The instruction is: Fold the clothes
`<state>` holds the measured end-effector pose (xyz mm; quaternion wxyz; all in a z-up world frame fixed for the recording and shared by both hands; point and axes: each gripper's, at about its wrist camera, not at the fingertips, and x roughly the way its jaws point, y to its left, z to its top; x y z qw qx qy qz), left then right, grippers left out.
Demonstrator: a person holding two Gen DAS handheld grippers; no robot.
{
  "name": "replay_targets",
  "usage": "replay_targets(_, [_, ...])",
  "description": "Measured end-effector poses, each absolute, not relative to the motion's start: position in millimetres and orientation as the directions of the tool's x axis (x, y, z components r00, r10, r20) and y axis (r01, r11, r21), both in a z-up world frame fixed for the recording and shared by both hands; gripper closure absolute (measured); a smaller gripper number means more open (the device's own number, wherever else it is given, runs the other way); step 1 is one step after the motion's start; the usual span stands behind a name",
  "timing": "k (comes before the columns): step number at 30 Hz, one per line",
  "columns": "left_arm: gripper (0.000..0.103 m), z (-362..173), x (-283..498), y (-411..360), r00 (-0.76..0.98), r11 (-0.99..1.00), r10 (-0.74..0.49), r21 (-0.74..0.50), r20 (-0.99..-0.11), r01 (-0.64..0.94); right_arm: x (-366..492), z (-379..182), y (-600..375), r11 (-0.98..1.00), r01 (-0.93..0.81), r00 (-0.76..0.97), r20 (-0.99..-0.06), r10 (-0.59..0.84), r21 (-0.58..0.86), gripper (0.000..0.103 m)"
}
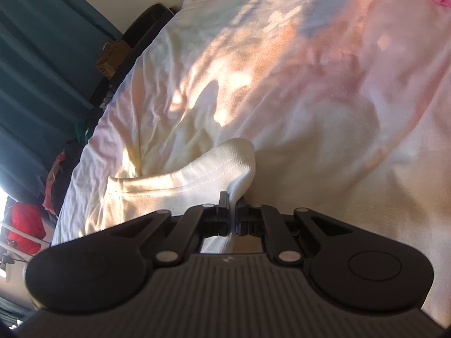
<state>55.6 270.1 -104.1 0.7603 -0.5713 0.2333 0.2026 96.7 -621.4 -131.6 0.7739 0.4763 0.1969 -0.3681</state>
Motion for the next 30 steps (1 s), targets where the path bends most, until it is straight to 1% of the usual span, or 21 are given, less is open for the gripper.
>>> replay_targets(2, [0.089,-93.1,55.1,284.2,0.806,0.285,0.075,-0.762,-0.588,-0.582,95.1,-131.5,-619.6,0.270,0.758,0.650,-0.651,-0.392,0.595,0.096])
replay_targets(3, [0.094,-88.4,52.5,288.9,0.816,0.281,0.073,-0.774,-0.573,-0.568,94.3,-131.4,-618.7,0.267,0.758,0.650,-0.649,-0.397,0.596,0.097])
replay_targets(4, [0.096,-82.6,49.1,292.9,0.826,0.281,0.075,-0.782,-0.559,-0.556,92.9,-130.2,-617.7,0.267,0.757,0.650,-0.644,-0.404,0.597,0.097])
replay_targets(7, [0.097,-52.9,32.3,302.6,0.836,0.333,0.114,-0.773,-0.536,-0.541,88.2,-121.2,-613.6,0.279,0.754,0.650,-0.618,-0.442,0.594,0.097])
replay_targets(9, [0.097,-32.2,18.1,315.2,0.840,0.349,0.124,-0.769,-0.529,-0.536,84.1,-109.2,-608.0,0.298,0.769,0.632,-0.600,-0.490,0.566,0.097])
replay_targets(11, [0.097,-16.9,8.3,329.3,0.828,0.351,0.141,-0.754,-0.543,-0.555,77.0,-97.5,-602.7,0.302,0.783,0.611,-0.579,-0.539,0.544,0.097])
replay_targets(13, [0.097,-9.1,0.9,340.4,0.800,0.382,0.157,-0.711,-0.580,-0.590,68.3,-90.6,-599.4,0.286,0.798,0.586,-0.577,-0.569,0.530,0.097])
replay_targets(15, [0.097,-11.9,-4.1,345.9,0.755,0.420,0.157,-0.649,-0.636,-0.634,56.9,-90.1,-598.6,0.231,0.830,0.536,-0.611,-0.582,0.508,0.097])
replay_targets(18, [0.097,-25.0,-2.3,344.2,0.691,0.503,0.170,-0.541,-0.703,-0.674,38.0,-101.4,-599.4,0.095,0.873,0.444,-0.700,-0.559,0.478,0.097])
replay_targets(20, [0.091,-32.5,-0.8,338.3,0.667,0.562,0.194,-0.476,-0.719,-0.677,26.3,-110.4,-598.1,0.012,0.877,0.412,-0.738,-0.534,0.481,0.097])
replay_targets(21, [0.089,-33.1,-0.9,334.7,0.666,0.587,0.206,-0.454,-0.717,-0.670,23.6,-112.0,-597.1,-0.003,0.878,0.404,-0.746,-0.530,0.478,0.094])
replay_targets(23, [0.076,-31.7,-0.4,326.7,0.661,0.624,0.232,-0.412,-0.714,-0.664,23.2,-110.8,-595.0,0.004,0.887,0.391,-0.747,-0.538,0.461,0.092])
replay_targets(24, [0.073,-29.3,0.0,321.7,0.652,0.640,0.255,-0.380,-0.715,-0.667,24.7,-108.4,-594.2,0.020,0.894,0.385,-0.744,-0.547,0.448,0.090])
replay_targets(25, [0.068,-26.4,0.9,316.3,0.635,0.656,0.288,-0.336,-0.717,-0.676,26.2,-106.1,-593.3,0.036,0.900,0.379,-0.740,-0.556,0.434,0.086])
replay_targets(26, [0.066,-23.6,1.4,311.4,0.622,0.670,0.321,-0.292,-0.714,-0.682,29.4,-102.2,-592.5,0.061,0.915,0.360,-0.735,-0.575,0.400,0.083])
replay_targets(27, [0.064,-20.1,1.0,306.7,0.615,0.683,0.356,-0.254,-0.704,-0.685,33.4,-97.6,-591.9,0.089,0.931,0.335,-0.728,-0.599,0.355,0.066])
replay_targets(28, [0.058,-14.7,-0.6,300.0,0.616,0.696,0.386,-0.222,-0.687,-0.683,37.5,-92.9,-591.2,0.116,0.944,0.310,-0.719,-0.622,0.308,0.046])
replay_targets(29, [0.051,-8.6,-1.7,291.8,0.623,0.708,0.409,-0.199,-0.667,-0.678,40.7,-86.3,-587.4,0.154,0.941,0.327,-0.697,-0.638,0.301,0.038])
replay_targets(30, [0.047,-3.1,-0.8,284.1,0.631,0.717,0.429,-0.181,-0.646,-0.673,43.5,-78.9,-582.0,0.199,0.929,0.364,-0.669,-0.648,0.312,0.027])
